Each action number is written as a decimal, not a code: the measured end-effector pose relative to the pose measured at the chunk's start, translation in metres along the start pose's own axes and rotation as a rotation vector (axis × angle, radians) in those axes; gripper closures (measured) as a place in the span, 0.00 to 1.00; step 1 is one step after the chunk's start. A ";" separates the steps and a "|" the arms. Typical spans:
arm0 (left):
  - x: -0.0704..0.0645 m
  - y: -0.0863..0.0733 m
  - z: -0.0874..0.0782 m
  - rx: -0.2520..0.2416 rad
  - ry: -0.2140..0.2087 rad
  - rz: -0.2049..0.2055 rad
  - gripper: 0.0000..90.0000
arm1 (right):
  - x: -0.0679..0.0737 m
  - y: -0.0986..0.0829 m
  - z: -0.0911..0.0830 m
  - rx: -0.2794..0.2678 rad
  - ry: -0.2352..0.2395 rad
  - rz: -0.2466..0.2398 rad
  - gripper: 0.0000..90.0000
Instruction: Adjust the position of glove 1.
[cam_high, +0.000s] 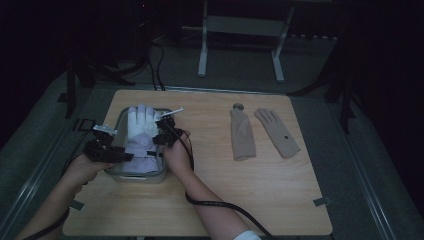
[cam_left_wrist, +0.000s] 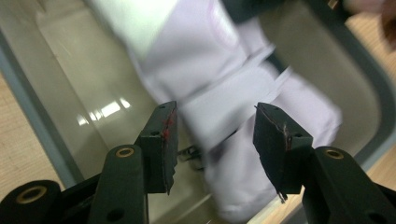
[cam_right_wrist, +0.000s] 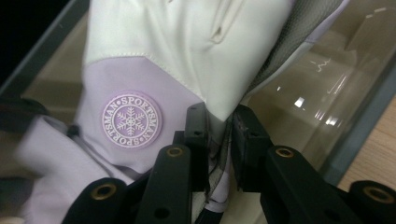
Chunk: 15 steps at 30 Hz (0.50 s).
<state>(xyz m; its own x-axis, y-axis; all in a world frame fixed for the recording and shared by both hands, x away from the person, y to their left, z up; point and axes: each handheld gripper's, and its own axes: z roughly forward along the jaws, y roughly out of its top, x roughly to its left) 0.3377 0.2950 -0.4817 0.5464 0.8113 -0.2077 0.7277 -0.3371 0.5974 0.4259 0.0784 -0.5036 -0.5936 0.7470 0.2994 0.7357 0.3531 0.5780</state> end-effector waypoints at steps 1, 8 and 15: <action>-0.001 0.000 -0.001 -0.007 0.000 0.005 0.56 | 0.002 0.000 0.001 0.008 -0.013 -0.015 0.85; -0.013 0.001 0.005 -0.031 -0.001 0.023 0.55 | 0.006 0.005 0.000 0.018 -0.005 -0.068 0.64; -0.027 0.003 0.005 -0.080 -0.035 0.023 0.54 | 0.001 0.013 -0.027 -0.050 0.012 -0.094 0.39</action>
<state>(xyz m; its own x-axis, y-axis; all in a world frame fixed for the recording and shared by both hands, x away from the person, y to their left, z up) 0.3276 0.2701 -0.4776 0.5778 0.7861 -0.2193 0.6801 -0.3152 0.6619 0.4257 0.0684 -0.4755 -0.6637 0.7047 0.2508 0.6595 0.3930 0.6408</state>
